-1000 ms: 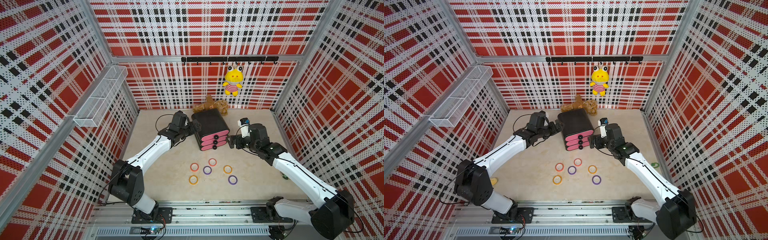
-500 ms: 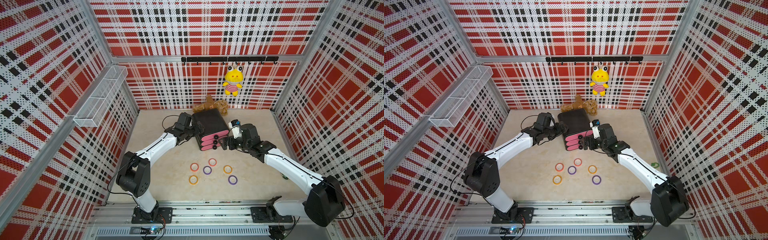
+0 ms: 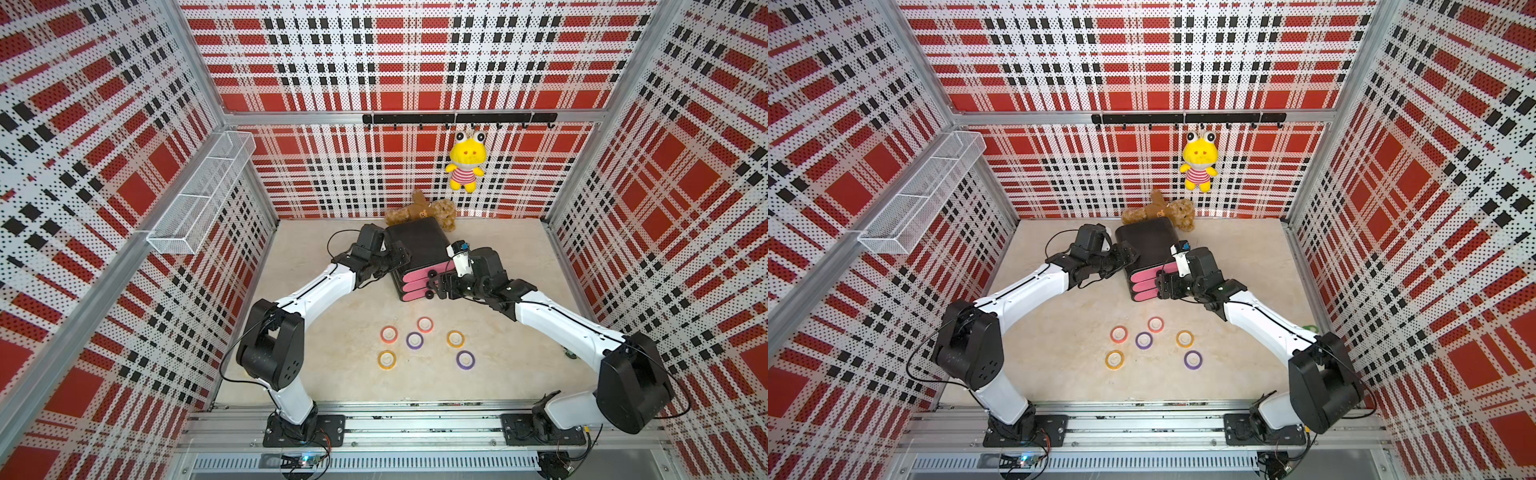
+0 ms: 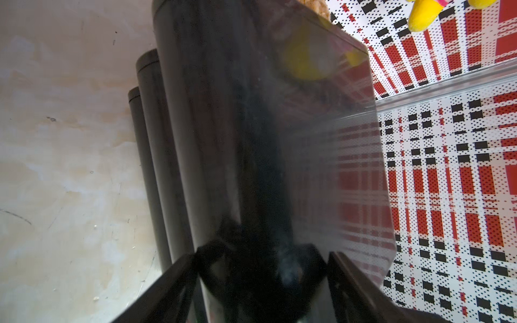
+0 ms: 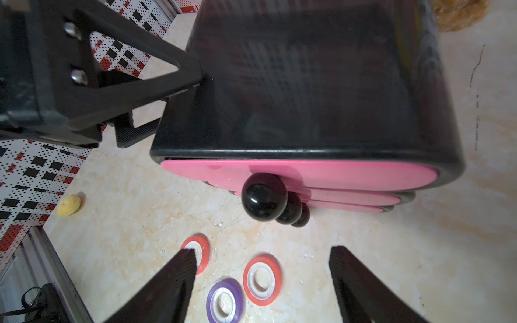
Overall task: Place the transparent tape into the drawer according to color
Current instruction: Open the drawer in the storage box.
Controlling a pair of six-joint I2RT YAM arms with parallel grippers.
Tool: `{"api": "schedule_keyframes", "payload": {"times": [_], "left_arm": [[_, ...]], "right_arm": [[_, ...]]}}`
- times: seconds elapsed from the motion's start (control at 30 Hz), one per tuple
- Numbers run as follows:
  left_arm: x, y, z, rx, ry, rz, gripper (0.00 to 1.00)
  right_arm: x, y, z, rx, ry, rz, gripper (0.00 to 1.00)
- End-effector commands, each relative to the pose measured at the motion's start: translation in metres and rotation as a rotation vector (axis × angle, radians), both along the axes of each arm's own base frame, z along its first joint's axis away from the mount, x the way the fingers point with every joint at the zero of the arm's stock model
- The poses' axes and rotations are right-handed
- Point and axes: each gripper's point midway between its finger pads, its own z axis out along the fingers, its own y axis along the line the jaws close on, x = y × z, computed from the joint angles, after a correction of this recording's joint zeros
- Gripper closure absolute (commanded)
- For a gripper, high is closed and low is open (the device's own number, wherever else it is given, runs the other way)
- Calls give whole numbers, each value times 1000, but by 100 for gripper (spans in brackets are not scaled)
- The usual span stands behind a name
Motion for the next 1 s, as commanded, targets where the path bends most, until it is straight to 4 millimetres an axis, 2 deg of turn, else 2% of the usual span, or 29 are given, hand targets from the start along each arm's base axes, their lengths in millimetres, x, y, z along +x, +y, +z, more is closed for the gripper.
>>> {"api": "schedule_keyframes", "payload": {"times": [0.0, 0.3, 0.73, 0.97], "left_arm": [[-1, -7, -6, 0, 11, -32, 22], [0, -4, -7, -3, 15, -33, 23], [0, -4, -7, -3, 13, -44, 23], [1, -4, -8, -4, 15, -49, 24]], "right_arm": [[11, 10, 12, 42, -29, -14, 20], [28, 23, 10, 87, 2, -41, 32], [30, 30, -5, 88, 50, -62, 45], [33, 35, -2, 109, 20, -66, 57]]}}
